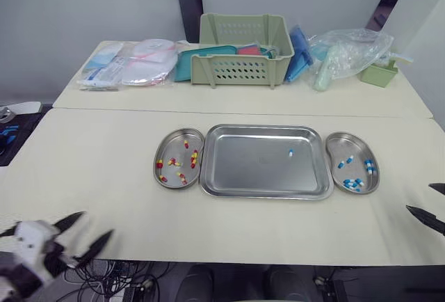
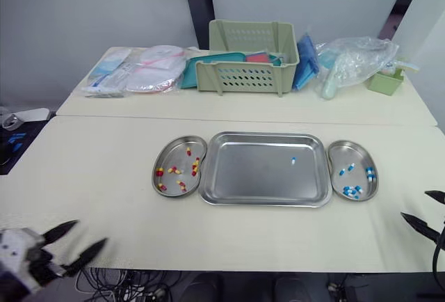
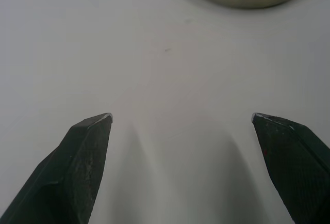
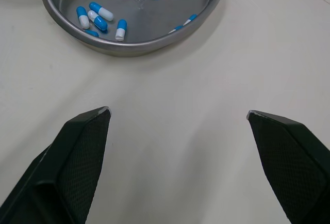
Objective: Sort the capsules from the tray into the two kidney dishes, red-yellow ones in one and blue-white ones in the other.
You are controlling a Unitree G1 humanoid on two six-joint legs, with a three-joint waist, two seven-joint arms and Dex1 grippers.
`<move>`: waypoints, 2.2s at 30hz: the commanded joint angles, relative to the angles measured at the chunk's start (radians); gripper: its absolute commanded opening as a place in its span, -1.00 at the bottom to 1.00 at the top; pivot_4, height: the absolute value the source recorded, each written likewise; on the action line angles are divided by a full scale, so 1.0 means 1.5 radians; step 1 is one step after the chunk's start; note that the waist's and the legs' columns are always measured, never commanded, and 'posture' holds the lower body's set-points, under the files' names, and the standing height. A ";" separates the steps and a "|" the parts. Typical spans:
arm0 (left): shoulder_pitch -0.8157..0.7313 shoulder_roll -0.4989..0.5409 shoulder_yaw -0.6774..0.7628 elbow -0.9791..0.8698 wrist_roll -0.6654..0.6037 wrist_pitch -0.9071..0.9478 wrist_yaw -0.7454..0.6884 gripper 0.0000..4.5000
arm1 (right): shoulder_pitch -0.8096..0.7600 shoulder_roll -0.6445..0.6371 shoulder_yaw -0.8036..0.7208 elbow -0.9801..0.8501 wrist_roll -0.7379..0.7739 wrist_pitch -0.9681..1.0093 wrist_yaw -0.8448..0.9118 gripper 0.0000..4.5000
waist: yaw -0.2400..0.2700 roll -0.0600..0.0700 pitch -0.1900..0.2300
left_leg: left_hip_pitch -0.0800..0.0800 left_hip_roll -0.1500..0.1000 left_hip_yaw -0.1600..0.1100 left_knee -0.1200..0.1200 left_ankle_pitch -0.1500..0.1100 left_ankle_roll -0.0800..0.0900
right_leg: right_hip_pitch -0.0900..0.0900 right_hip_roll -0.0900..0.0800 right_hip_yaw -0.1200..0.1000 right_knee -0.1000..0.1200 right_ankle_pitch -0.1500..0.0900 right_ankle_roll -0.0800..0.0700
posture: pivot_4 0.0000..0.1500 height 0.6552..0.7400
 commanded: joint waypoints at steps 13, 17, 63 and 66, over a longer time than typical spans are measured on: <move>-0.190 -0.091 -0.280 -0.134 0.046 0.033 0.063 1.00 | 0.088 0.018 -0.068 -0.120 0.046 0.054 0.019 0.99 | -0.002 0.002 0.000 | 0.000 0.000 0.000 0.000 0.000 0.000 | 0.000 0.000 0.000 0.000 0.000 0.000 | 1.00 0.98; -0.223 -0.100 -0.316 -0.107 0.060 0.021 0.055 1.00 | 0.126 0.031 -0.088 -0.207 0.077 0.096 0.026 0.99 | -0.003 0.003 -0.001 | 0.000 0.000 0.000 0.000 0.000 0.000 | 0.000 0.000 0.000 0.000 0.000 0.000 | 1.00 0.98; -0.274 -0.112 -0.369 -0.071 0.077 0.010 0.082 1.00 | -0.429 0.439 0.512 -0.320 -0.097 0.579 -0.717 0.47 | -0.003 0.002 0.000 | -0.002 0.000 -0.002 0.000 0.000 0.000 | -0.004 0.000 -0.001 0.002 0.000 0.000 | 1.00 0.98; -0.273 -0.112 -0.370 -0.073 0.078 0.012 0.084 1.00 | -0.430 0.440 0.519 -0.306 -0.109 0.573 -0.709 0.31 | -0.003 0.002 0.000 | -0.002 0.000 -0.002 0.000 0.000 0.000 | -0.004 0.000 -0.001 0.002 0.000 0.000 | 1.00 0.98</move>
